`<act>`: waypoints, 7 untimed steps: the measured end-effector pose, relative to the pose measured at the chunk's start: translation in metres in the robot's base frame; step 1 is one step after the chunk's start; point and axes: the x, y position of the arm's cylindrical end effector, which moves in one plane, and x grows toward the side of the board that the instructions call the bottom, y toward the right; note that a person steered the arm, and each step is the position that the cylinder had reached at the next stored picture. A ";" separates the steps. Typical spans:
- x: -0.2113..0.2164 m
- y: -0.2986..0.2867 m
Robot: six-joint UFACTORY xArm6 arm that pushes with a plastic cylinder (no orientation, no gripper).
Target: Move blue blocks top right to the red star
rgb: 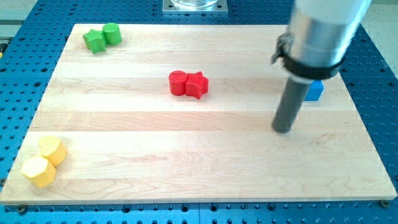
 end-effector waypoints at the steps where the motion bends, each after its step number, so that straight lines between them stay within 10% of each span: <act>1: -0.012 0.013; 5: -0.052 0.077; 7: -0.166 0.021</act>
